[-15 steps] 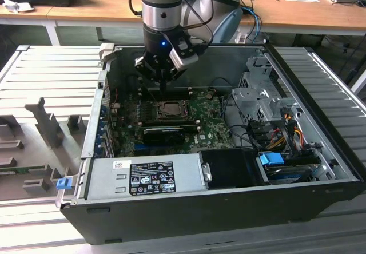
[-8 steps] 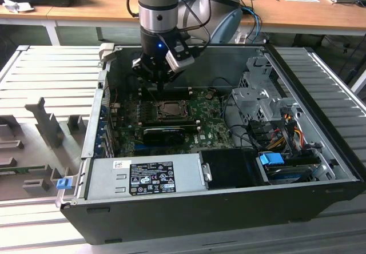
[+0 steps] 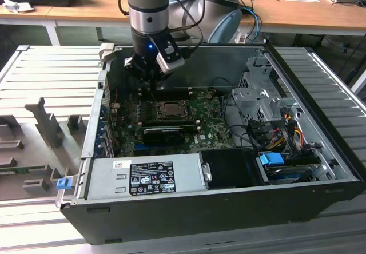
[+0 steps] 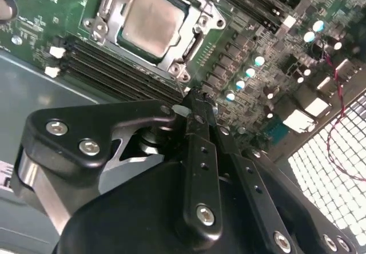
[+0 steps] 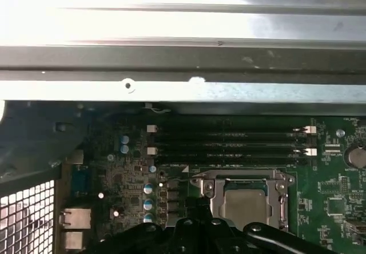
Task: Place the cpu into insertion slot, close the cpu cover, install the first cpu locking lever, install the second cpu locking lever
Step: 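Install the first cpu locking lever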
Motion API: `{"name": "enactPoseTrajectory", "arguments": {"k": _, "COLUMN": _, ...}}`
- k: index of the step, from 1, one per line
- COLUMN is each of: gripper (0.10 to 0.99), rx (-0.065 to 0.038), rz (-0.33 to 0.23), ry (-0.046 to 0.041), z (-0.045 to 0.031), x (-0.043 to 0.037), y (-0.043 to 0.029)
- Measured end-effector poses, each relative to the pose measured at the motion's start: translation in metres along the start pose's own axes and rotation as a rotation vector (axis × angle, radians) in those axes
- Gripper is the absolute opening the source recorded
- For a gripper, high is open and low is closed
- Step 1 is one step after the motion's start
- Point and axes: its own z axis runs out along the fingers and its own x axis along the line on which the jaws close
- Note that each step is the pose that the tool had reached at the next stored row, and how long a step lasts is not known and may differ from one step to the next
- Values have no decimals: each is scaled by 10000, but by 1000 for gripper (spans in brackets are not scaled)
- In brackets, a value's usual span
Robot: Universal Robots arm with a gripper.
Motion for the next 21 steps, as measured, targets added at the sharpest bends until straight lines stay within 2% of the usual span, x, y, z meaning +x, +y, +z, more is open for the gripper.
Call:
{"name": "enactPoseTrajectory", "arguments": {"k": 8, "gripper": 106, "rx": -17, "rz": 0, "ry": 0, "z": 9, "x": 214, "y": 0}}
{"name": "enactPoseTrajectory", "arguments": {"k": 13, "gripper": 106, "rx": -18, "rz": 1, "ry": -1, "z": 21, "x": 290, "y": 3}}
{"name": "enactPoseTrajectory", "arguments": {"k": 21, "gripper": 106, "rx": -16, "rz": 0, "ry": 0, "z": 41, "x": 316, "y": 70}}
